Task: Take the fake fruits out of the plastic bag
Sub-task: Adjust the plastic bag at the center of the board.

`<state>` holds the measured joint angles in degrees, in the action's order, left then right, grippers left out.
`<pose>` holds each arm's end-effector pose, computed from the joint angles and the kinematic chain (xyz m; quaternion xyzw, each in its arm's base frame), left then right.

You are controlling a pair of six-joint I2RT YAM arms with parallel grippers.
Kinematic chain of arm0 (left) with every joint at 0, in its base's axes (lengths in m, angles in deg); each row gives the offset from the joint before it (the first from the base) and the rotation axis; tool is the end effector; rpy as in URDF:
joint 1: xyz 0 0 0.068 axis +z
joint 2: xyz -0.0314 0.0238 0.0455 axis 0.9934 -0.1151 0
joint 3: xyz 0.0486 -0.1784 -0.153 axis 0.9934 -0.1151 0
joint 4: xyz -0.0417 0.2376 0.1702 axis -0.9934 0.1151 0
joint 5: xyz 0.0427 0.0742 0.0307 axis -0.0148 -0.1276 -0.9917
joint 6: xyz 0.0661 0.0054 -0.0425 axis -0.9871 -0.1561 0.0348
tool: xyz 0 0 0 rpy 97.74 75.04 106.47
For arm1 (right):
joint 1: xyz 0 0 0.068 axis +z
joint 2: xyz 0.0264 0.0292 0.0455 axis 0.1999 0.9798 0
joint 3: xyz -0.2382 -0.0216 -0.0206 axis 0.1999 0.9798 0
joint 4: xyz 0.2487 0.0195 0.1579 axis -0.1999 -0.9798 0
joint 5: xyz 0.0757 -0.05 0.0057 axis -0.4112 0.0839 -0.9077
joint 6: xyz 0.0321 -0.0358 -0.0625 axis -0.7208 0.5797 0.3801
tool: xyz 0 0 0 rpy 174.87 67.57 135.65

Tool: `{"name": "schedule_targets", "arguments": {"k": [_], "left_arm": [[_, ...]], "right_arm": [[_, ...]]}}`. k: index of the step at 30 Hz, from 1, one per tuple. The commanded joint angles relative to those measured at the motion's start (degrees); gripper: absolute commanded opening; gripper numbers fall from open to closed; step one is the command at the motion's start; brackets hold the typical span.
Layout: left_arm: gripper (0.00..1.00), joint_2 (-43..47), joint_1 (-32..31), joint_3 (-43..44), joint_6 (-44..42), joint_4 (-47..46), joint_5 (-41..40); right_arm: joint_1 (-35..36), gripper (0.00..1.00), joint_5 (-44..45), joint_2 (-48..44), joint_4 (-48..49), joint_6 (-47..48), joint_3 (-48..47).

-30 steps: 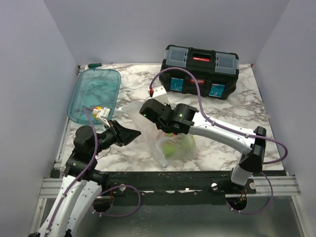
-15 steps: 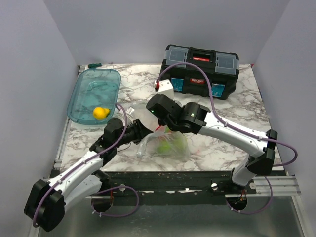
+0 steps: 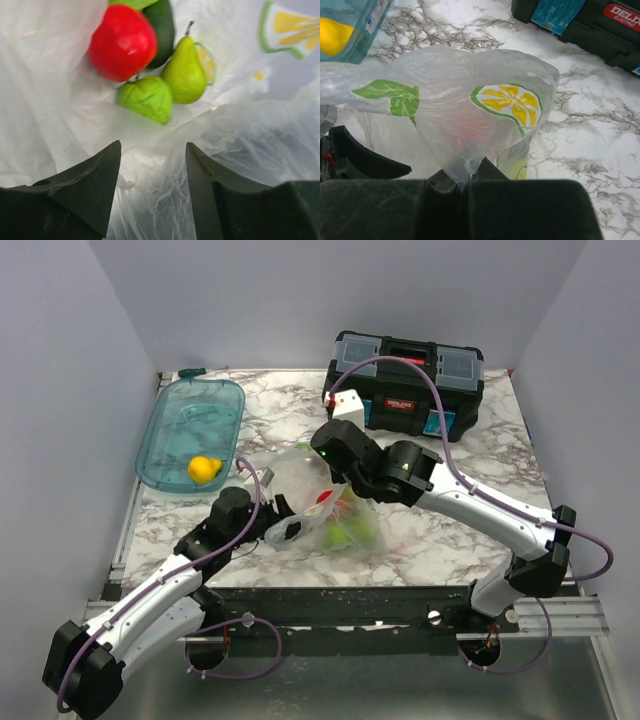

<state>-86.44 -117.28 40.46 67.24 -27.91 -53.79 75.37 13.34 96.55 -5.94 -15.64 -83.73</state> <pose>0.2058 -0.1667 0.1683 0.0118 0.8373 -0.4508 0.3091 0.2081 0.3284 0.3566 -0.1373 0.8667 0.0605 0.4758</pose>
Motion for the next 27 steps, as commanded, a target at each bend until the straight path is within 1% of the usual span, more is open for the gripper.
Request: {"name": "schedule_targets", "arguments": {"k": [1, 3, 5, 7, 10, 12, 15, 19, 21, 23, 25, 26, 27], "left_arm": [[0.61, 4.23, -0.21, 0.1, -4.67, 11.2, -8.43], [0.67, 8.19, -0.21, -0.56, -4.0, 11.45, -10.0], [0.72, 13.97, -0.14, -0.94, -3.91, 10.09, -8.8], [0.76, 18.55, -0.09, -0.32, -4.05, 8.22, -5.51], [0.79, 22.73, -0.18, 2.42, -4.52, 7.24, -1.22], [0.79, 24.52, -0.19, 4.75, -5.15, 7.59, -0.17], [0.79, 25.45, -0.21, 8.79, -6.34, 8.71, 0.27], [0.76, 22.33, -0.21, 15.12, -4.92, 10.55, 3.34], [0.75, 20.78, -0.2, 20.38, -2.92, 17.2, -0.53], [0.78, 20.46, -0.21, 25.59, -1.39, 24.33, -8.31], [0.82, 20.64, -0.14, 29.1, -3.12, 27.16, -14.89], [0.82, 20.34, -0.08, 30.32, -4.73, 27.61, -17.08], [0.8, 19.43, -0.12, 31.85, -6.33, 28.69, -18.08]], "right_arm": [[-0.19, 0.01, 4.4, -3.12, 1.69, 1.56, 1.37], [-0.46, 0.01, 5.47, -3.92, 1.71, 1.82, 2.15], [-0.67, 0.01, 4.56, -4.64, 1.84, 2.37, 3.22], [-0.67, 0.01, 0.45, -5.32, 3.15, 3.86, 4.54], [-0.71, 0.01, -5.97, -6.55, 6.18, 4.69, 7.54], [-0.72, 0.01, -8.3, -6.82, 7.73, 4.22, 9.03], [-0.72, 0.01, -9.48, -6.13, 7.93, 3.11, 9.04], [-0.73, 0.01, -10.92, -5.23, 8.45, 2.79, 8.27], [-0.7, 0.01, -10.77, -4.73, 8.17, 2.82, 7.47], [-0.67, 0.01, -10.31, -4.43, 7.38, 2.83, 6.57], [-0.72, 0.01, -10.6, -4.7, 7.14, 2.88, 6.22], [-0.65, 0.01, -10.79, -5.03, 7.38, 2.96, 6.31], [-0.71, 0.01, -10.91, -5.25, 7.59, 3.03, 6.45]]}}
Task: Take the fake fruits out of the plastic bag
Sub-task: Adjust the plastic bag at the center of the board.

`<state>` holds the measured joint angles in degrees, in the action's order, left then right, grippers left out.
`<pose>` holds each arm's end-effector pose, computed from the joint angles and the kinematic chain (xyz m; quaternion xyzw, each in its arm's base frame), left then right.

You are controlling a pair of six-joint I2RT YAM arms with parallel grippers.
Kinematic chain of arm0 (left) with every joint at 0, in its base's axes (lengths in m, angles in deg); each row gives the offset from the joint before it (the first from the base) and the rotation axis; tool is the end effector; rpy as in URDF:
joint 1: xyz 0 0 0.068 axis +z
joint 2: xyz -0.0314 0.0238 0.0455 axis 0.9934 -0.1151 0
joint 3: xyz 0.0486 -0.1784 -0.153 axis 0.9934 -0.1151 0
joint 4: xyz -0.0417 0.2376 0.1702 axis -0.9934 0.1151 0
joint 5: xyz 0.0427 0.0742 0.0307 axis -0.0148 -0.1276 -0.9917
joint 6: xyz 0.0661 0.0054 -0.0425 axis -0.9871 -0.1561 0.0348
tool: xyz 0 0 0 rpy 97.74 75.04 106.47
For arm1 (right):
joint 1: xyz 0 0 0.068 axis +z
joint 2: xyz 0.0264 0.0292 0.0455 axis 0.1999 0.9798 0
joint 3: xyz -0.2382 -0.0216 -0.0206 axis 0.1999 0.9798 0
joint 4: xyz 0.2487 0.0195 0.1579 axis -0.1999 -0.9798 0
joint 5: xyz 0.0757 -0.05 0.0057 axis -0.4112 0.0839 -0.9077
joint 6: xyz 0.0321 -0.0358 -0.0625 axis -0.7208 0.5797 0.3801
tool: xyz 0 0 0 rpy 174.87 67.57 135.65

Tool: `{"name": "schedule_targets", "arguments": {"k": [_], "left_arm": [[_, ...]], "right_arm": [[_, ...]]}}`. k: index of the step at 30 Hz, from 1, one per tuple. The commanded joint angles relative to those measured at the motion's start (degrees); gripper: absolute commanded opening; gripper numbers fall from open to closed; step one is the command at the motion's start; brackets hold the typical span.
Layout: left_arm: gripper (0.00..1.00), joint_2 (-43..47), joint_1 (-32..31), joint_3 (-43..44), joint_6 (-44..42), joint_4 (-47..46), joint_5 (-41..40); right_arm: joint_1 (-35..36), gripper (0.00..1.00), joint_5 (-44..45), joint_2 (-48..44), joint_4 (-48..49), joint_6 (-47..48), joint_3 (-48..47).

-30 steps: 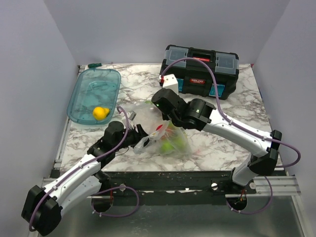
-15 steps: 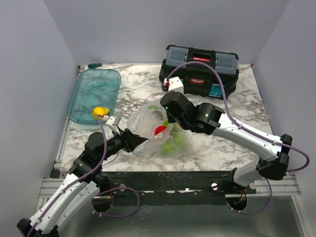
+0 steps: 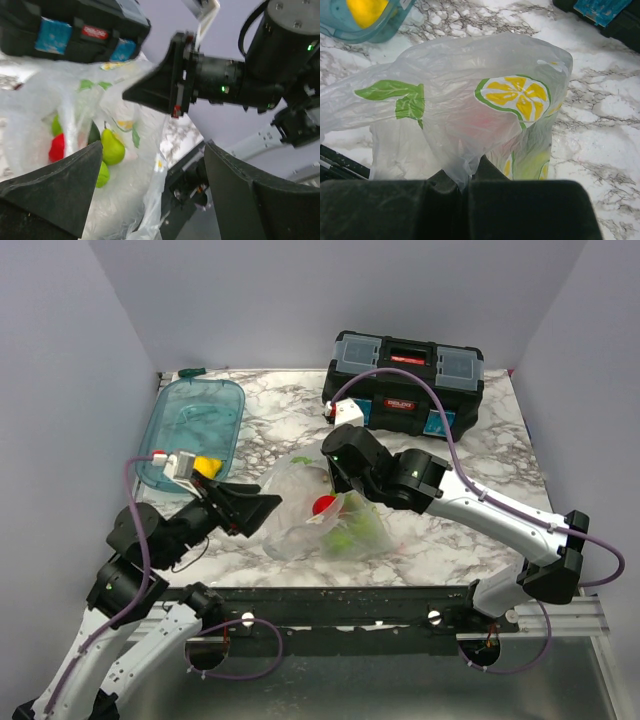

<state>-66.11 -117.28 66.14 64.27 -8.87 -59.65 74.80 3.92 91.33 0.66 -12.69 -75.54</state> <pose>0.1409 -0.1151 0.3825 0.0400 0.6968 -0.5084 0.5043 0.2004 0.3252 0.3442 -0.1808 0.8649 0.1259 0.4510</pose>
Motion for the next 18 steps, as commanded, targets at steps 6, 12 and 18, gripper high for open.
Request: {"name": "schedule_targets", "arguments": {"k": [6, 12, 18], "left_arm": [[0.67, -7.76, -0.17, 8.83, -1.0, 0.97, 18.87], [0.52, -10.79, -0.1, 3.02, -0.36, 1.81, 10.26], [0.43, -20.4, 5.46, -1.53, -6.23, -6.08, -3.61]], "right_arm": [[-0.14, 0.01, -1.38, -0.05, 0.21, 0.05, -1.89], [-0.11, 0.01, -2.93, -0.92, 0.66, -0.76, -1.17], [-0.12, 0.01, -10.14, -1.81, 3.85, 0.45, 0.25]]}}
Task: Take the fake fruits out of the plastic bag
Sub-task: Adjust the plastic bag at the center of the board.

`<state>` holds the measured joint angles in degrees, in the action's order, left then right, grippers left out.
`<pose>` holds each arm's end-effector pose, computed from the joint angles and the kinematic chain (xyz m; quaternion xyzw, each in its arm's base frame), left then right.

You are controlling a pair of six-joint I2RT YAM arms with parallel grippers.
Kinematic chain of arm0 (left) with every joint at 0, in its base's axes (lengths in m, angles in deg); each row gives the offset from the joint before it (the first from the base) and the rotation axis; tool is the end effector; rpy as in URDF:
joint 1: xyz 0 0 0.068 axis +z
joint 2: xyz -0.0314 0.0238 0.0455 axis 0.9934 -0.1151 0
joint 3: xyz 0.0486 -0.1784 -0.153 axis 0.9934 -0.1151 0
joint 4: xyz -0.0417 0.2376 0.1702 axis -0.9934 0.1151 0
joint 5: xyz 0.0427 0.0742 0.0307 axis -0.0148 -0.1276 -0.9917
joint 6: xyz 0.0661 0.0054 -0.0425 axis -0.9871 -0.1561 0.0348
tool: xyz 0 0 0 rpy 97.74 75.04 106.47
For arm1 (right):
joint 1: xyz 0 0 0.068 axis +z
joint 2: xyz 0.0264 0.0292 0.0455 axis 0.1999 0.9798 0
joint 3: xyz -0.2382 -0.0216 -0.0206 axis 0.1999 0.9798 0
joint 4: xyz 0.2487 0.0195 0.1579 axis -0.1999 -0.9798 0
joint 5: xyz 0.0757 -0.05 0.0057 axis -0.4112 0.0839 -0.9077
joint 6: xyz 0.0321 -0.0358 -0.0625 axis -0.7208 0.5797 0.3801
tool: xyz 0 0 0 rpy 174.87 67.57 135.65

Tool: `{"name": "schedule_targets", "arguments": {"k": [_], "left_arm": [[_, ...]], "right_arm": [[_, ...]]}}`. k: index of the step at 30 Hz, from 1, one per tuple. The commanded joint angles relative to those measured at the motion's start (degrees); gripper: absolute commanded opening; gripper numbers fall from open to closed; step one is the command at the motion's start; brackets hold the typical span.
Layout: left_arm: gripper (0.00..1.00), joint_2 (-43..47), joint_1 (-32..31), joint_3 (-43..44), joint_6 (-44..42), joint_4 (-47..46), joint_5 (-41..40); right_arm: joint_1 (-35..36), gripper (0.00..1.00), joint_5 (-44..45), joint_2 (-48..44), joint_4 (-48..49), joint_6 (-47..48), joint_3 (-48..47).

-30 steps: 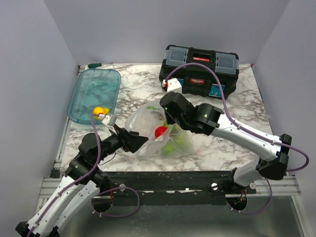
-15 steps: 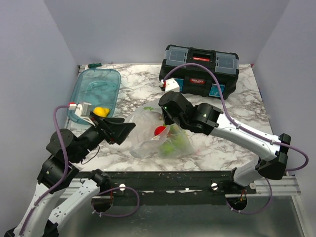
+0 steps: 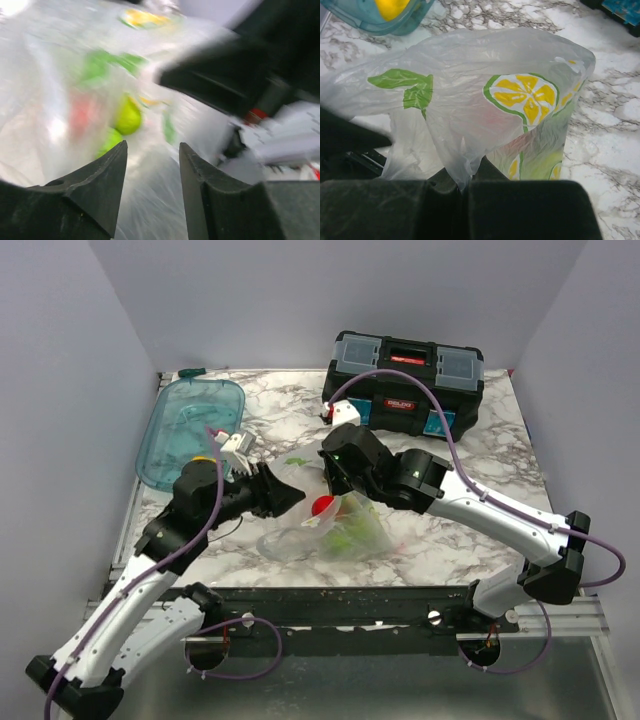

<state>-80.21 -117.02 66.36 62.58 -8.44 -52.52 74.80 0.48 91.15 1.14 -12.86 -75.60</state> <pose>0.1849 -0.1530 0.3363 0.0706 0.7732 -0.4875 0.3994 0.1978 0.3280 0.3454 -0.1912 0.8652 0.1518 0.4379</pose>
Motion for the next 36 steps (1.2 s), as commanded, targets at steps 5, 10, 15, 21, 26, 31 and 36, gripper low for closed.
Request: {"name": "schedule_targets", "arguments": {"k": [5, 10, 15, 21, 26, 31, 36], "left_arm": [[0.41, -18.22, 14.53, 4.48, -9.57, -11.87, -14.46], [0.42, -25.96, 17.93, 13.44, -17.24, -5.23, -13.21], [0.49, -15.81, 17.85, 8.5, -15.46, -4.92, 2.36], [0.66, 0.07, 17.72, 0.19, -9.74, -1.22, 11.86], [0.71, 9.53, 17.59, -4.93, -3.14, -1.46, 19.68], [0.77, 16.49, 17.37, -6.44, 2.54, -6.08, 17.33], [0.64, 10.55, 17.04, -3.49, 0.6, -7.5, 17.85]], "right_arm": [[-0.14, 0.01, -8.99, -2.48, 4.45, 0.63, 2.42], [-0.13, 0.01, -6.32, -4.26, 4.29, 0.18, 3.75], [-0.13, 0.01, -0.4, -4.1, 3.75, -1.03, 4.33], [-0.65, 0.01, 3.81, -1.65, 3.66, 1.41, 1.93], [-2.05, 0.01, 1.41, 0.57, 3.53, 3.84, -0.84], [-2.05, 0.01, -5.08, 0.74, 4.79, 7.12, -0.97], [-2.03, 0.01, -15.27, -0.94, 7.79, 12.34, 1.69]]}}
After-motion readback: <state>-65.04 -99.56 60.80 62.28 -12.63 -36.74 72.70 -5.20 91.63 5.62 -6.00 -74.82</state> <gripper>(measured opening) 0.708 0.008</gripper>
